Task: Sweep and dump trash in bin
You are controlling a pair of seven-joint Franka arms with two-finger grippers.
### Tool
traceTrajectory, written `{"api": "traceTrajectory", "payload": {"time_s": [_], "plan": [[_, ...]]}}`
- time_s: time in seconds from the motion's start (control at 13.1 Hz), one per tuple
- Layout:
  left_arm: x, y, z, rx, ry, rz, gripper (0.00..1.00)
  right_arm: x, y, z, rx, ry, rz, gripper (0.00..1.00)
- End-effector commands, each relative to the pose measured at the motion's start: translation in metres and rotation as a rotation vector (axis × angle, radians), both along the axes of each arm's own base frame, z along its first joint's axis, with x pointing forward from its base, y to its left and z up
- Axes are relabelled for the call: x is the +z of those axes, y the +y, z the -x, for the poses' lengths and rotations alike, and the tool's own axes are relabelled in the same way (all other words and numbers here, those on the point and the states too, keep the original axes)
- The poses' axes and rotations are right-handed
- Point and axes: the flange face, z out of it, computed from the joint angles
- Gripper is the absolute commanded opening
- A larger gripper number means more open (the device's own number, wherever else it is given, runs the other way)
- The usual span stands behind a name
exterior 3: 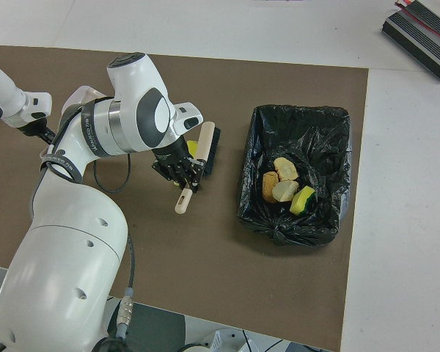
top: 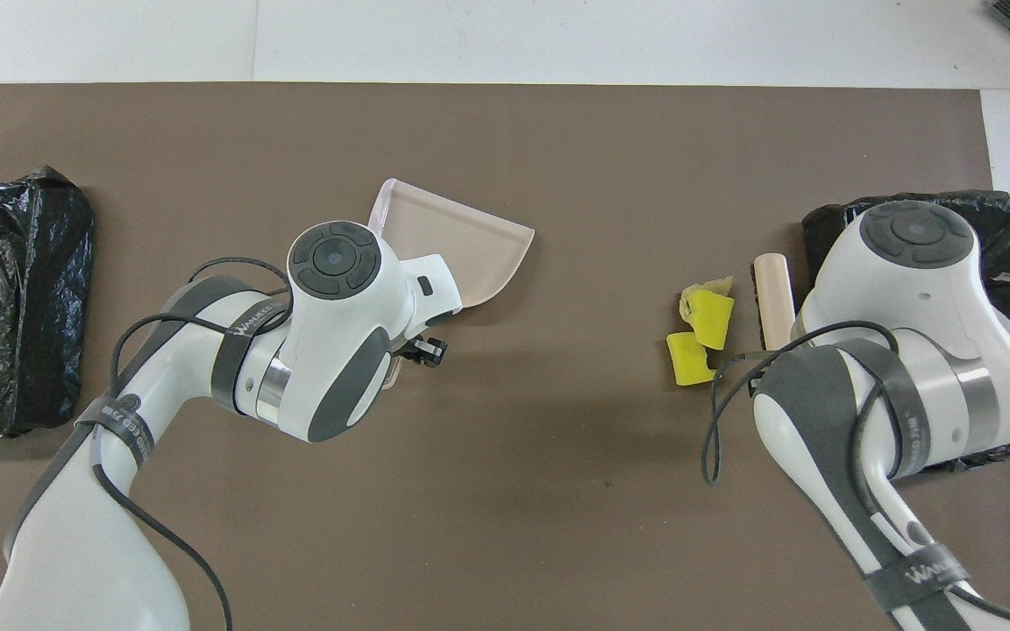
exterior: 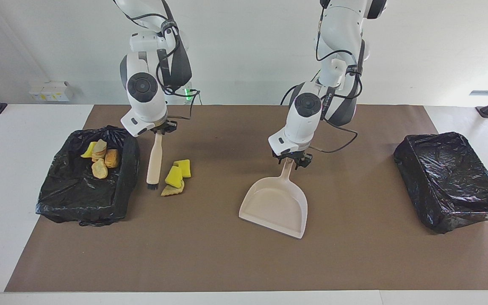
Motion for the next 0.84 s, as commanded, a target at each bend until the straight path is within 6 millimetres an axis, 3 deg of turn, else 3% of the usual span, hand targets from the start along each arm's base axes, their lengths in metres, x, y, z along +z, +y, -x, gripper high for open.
{"api": "traceTrajectory", "payload": {"time_s": [0.0, 0.15, 0.23, 0.3, 0.38, 0.61, 0.76], "plan": [[0.007, 0.004, 0.010, -0.011, 0.021, -0.008, 0.31, -0.012, -0.023, -0.001, 0.001, -0.007, 0.002, 0.00], [0.009, 0.006, 0.009, -0.010, 0.021, -0.008, 0.31, -0.016, -0.029, -0.003, -0.013, -0.008, 0.002, 0.00], [0.014, 0.007, 0.009, -0.008, 0.016, -0.004, 0.28, -0.030, -0.028, 0.003, -0.027, 0.011, 0.007, 0.00], [0.015, 0.008, 0.010, -0.007, 0.023, -0.008, 0.19, -0.041, -0.024, 0.007, -0.026, -0.013, 0.006, 0.00], [0.015, 0.008, 0.010, -0.021, 0.021, -0.010, 0.00, -0.042, -0.025, 0.007, -0.027, -0.020, 0.002, 0.00], [0.019, 0.031, -0.007, -0.304, 0.003, 0.007, 0.00, -0.048, -0.021, 0.009, -0.032, -0.016, 0.000, 0.00], [0.030, 0.050, -0.011, -0.341, 0.023, 0.008, 0.00, -0.048, -0.017, 0.008, -0.038, -0.022, 0.001, 0.00]]}}
